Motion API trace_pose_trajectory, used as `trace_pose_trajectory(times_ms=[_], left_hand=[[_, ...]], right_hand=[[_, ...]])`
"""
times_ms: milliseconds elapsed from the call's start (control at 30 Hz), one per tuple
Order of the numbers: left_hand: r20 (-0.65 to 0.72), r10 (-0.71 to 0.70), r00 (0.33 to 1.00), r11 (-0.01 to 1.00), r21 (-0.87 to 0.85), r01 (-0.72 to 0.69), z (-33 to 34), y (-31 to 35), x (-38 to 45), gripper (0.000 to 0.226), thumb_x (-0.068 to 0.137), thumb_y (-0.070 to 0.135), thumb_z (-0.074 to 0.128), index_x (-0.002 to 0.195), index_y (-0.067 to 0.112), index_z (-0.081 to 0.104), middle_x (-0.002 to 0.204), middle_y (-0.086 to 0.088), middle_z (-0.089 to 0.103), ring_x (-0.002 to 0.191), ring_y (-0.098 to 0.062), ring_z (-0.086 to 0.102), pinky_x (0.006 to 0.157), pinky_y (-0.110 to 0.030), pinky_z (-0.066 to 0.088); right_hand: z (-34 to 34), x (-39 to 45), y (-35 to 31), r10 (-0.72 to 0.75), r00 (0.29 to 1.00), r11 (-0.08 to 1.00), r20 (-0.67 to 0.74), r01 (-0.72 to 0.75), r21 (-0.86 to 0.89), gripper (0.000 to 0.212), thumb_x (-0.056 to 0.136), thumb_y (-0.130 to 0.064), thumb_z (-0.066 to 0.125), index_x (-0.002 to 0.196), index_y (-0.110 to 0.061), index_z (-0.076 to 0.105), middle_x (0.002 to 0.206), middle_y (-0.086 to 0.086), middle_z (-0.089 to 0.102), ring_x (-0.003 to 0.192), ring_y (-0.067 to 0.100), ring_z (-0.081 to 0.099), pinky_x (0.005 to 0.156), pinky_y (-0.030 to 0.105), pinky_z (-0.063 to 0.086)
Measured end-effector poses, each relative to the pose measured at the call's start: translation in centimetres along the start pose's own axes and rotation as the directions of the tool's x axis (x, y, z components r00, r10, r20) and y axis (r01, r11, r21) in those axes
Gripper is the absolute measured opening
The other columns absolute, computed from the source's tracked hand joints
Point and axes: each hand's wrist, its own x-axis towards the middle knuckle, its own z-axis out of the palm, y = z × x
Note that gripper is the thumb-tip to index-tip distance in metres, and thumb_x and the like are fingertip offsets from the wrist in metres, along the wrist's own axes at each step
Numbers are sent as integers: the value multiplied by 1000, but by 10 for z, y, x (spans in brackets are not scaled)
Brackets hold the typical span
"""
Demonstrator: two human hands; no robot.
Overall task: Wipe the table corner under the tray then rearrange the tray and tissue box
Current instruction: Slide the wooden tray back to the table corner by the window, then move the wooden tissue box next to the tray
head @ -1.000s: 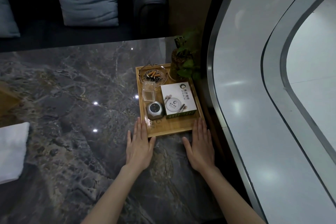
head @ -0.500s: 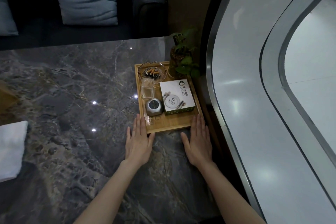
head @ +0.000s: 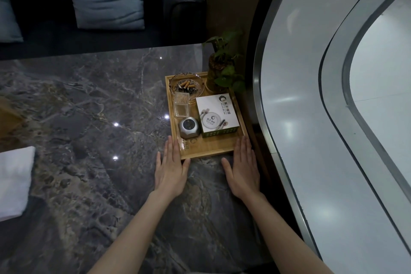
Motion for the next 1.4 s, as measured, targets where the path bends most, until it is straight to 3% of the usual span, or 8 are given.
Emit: trace_pose_trajectory(times_ms=[167,333,433,533,700,933,1233,1400], left_hand=[[44,2,999,1000,1,-3,-6,0,0,67,95,43,22,144,14,-14,156,-5,-15,144,-16,-8,117,-40,-5],[196,51,979,998,-43,-43,-26,-4,5,68,96,41,27,145,14,-11,156,-6,-13,144,-16,-5,119,-42,0],[210,104,972,983,-168,-69,-48,-11,12,59,96,39,32,146,15,12,156,-6,14,143,-20,16,117,-44,17],[171,104,980,974,-219,-65,-71,-21,11,43,95,34,36,134,16,38,141,-8,46,128,-26,44,105,-41,36],[110,41,993,981,-194,-19,-114,-57,6,34,94,30,39,103,7,63,112,-18,65,107,-31,57,90,-40,44],[-106,-41,994,977,-213,18,-197,-120,-12,26,91,23,47,102,9,66,105,-15,69,100,-30,60,85,-38,48],[-331,-221,918,940,-323,110,-291,-243,-41,25,89,22,52,109,11,62,110,-7,65,103,-24,59,87,-36,47],[-411,-304,860,942,-262,208,-313,-316,-42,68,81,27,65,137,9,32,142,-13,37,129,-30,37,102,-41,34]], right_hand=[[-7,0,-5,14,999,1000,38,-14,-4,70,95,-49,21,147,-14,-9,158,3,-13,142,11,-18,116,30,-6],[-20,3,-16,65,992,997,109,-60,-56,68,97,-44,23,147,-7,-2,158,9,-5,145,19,-9,118,35,-1],[-30,7,-35,96,991,988,96,-83,-133,61,97,-39,27,144,-1,22,155,16,18,144,26,12,117,40,12],[-36,7,-65,-23,999,994,36,26,-106,41,95,-31,39,119,-1,52,132,18,49,121,34,46,101,43,40],[-44,19,-138,-202,976,978,78,206,-43,31,94,-31,41,108,-9,58,107,9,60,97,26,57,76,35,45],[-49,37,-254,-430,884,889,184,450,-80,33,94,-31,42,110,-8,58,112,11,63,101,29,59,80,39,48],[-29,53,-411,-562,807,810,183,581,-75,33,94,-31,39,112,-9,57,108,15,66,98,35,59,77,40,49],[3,65,-490,-572,815,820,89,572,33,41,96,-32,39,128,-8,46,126,15,57,116,32,51,87,41,44]])
